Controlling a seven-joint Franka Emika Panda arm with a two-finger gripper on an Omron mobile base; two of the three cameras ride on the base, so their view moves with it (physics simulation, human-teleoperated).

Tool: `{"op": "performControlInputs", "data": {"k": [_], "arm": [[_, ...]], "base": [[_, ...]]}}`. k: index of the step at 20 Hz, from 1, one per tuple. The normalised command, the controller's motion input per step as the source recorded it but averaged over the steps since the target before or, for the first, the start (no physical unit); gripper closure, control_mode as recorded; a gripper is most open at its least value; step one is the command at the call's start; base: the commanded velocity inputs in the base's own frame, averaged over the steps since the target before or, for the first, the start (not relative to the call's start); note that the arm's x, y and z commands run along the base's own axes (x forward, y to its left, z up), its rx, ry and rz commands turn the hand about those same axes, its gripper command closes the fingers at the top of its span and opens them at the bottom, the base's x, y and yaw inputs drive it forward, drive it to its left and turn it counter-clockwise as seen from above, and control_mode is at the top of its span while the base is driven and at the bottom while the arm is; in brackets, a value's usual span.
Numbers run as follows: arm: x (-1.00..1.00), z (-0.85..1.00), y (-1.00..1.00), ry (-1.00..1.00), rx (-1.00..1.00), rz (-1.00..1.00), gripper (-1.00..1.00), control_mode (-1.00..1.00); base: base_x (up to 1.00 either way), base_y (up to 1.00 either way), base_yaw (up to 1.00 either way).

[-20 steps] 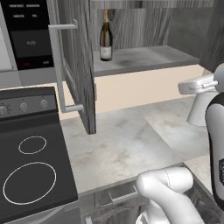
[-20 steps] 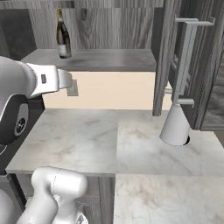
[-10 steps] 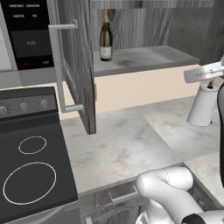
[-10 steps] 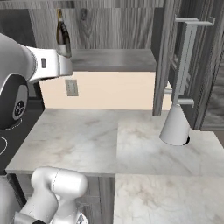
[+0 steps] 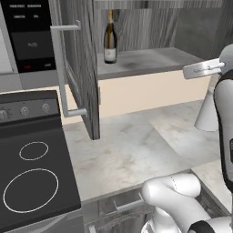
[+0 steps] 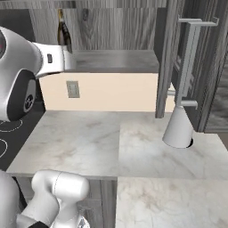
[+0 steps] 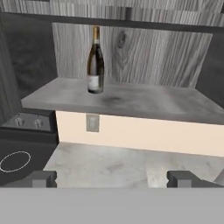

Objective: Open the cabinet directly in front. Then move the wine and the mug to the dining counter with the candle on it.

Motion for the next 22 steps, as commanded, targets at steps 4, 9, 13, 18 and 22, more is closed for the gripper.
{"op": "performControlInputs", "data": {"k": [4,9,13,18,22], "arm": [[0.61,0.0,0.23,-0.06,0.08,0.0,-1.0,-1.0],[0.56,0.0,0.17,-0.11,0.16,0.04,-1.0,-1.0],[0.32,0.0,0.0,-0.15,0.16,0.13,-1.0,-1.0],[0.16,0.0,0.0,-0.22,0.0,0.12,-1.0,-1.0],[0.25,0.13,0.0,-0.05,0.0,0.1,-1.0,-1.0]], "base": [[0.0,0.0,0.0],[0.0,0.0,0.0],[0.0,0.0,0.0],[0.0,0.0,0.0],[0.0,0.0,0.0]]}}
